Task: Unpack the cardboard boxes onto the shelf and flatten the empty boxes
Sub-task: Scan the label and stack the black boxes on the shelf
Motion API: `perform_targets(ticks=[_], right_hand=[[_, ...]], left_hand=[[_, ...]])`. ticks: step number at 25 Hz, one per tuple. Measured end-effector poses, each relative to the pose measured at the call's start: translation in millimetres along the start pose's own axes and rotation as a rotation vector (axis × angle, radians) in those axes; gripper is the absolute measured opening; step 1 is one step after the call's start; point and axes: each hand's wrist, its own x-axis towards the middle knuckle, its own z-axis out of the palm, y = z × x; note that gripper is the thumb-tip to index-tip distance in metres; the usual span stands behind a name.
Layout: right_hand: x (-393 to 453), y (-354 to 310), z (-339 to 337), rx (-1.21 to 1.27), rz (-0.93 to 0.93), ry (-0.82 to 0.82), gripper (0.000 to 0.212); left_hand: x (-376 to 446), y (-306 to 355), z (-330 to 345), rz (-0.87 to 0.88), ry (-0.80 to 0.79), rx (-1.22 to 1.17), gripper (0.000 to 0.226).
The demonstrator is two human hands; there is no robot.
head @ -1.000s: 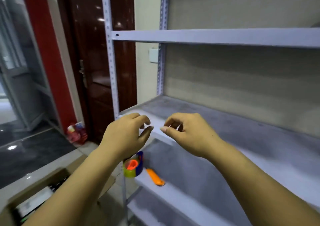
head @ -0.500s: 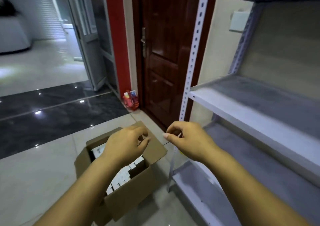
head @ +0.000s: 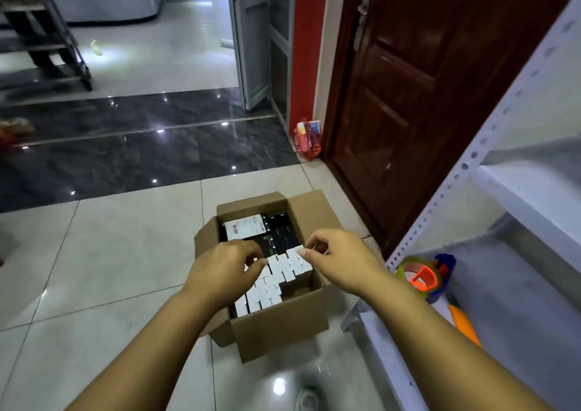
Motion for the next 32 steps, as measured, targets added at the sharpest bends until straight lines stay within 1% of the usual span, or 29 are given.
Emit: perform_targets(ticks=[5, 9, 15, 23, 32], right_hand=[[67, 21, 8, -0.051, 0.0, -0.124, 0.022], [117, 39, 22, -0.076, -0.012, -0.216, 0.021], [176, 52, 57, -0.083, 0.026, -0.321, 0.019], [250, 55, 100, -0.124, 0.105, -0.401, 0.021], [311, 69, 159, -0.095, 0.317, -0.434, 0.021]], left_hand=[[39, -17, 23, -0.166, -0.046, -0.029, 0.02], [62, -38, 42, -0.308, -0.07, -0.068, 0.019], [81, -71, 68, -0.44, -0.116, -0.101, 0.018], [124, -138, 102, -0.506, -0.18, -0.2, 0.021], [166, -217, 145, -0.53, -0.326, -0.286, 0.023]])
